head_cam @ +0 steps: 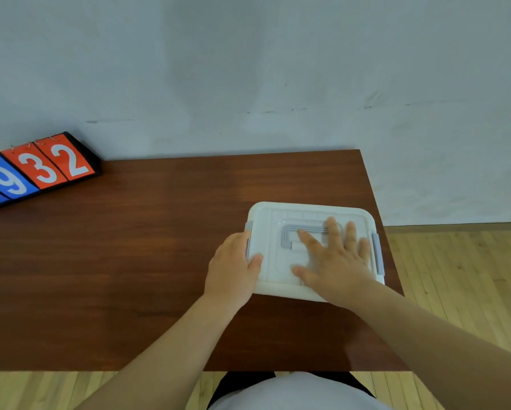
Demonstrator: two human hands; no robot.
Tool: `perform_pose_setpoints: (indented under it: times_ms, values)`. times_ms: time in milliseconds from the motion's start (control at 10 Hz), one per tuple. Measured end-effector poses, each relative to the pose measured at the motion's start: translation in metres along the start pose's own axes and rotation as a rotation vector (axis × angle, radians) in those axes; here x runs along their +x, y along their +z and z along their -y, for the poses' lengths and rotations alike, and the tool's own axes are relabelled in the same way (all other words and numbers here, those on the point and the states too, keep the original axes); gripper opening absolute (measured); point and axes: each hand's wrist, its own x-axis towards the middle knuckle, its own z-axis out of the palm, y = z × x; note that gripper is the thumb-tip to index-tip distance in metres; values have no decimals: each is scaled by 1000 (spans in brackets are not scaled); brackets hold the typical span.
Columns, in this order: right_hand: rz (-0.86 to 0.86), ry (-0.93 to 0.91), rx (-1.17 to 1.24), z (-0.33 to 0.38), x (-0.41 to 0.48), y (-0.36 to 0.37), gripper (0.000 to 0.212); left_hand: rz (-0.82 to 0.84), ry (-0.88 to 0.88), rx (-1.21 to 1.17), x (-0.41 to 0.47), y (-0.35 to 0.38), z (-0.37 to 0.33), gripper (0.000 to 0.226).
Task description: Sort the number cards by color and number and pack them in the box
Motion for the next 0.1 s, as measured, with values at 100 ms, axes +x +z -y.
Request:
perform_pose_setpoints:
  times_ms: [100]
  values:
    - [-31,-26,66,-5,-5,-22,79,-4,88,161,2,-10,-4,62]
